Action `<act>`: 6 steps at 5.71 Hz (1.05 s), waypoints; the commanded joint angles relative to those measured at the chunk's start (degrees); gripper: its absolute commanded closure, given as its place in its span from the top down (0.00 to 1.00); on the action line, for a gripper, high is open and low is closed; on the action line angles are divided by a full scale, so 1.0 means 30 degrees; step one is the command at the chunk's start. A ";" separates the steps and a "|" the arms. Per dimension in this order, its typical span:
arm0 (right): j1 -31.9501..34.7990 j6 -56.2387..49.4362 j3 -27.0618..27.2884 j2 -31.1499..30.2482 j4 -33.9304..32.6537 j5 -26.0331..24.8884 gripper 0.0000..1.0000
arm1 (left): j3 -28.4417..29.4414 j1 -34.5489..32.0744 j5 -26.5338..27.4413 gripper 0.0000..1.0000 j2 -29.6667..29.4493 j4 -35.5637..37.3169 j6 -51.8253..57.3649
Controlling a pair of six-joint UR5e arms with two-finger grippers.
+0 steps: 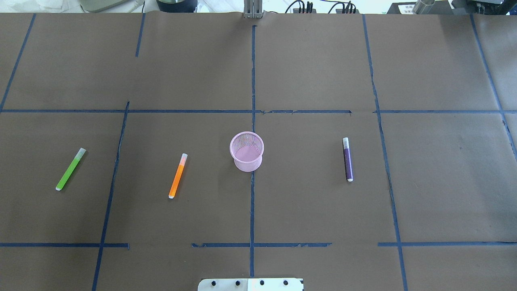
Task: Collect pens into pen holder
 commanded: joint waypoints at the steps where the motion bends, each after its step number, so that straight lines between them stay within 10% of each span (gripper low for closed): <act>1: -0.0021 -0.0048 0.0063 -0.0102 0.0060 0.0568 1.00 | 0.0042 0.0003 -0.0048 1.00 -0.0086 -0.0135 -0.0207; 6: -0.0224 -0.0019 0.0123 -0.1009 0.1672 0.0454 1.00 | -0.0192 0.1513 -0.0253 1.00 -0.0202 -0.1996 -0.1108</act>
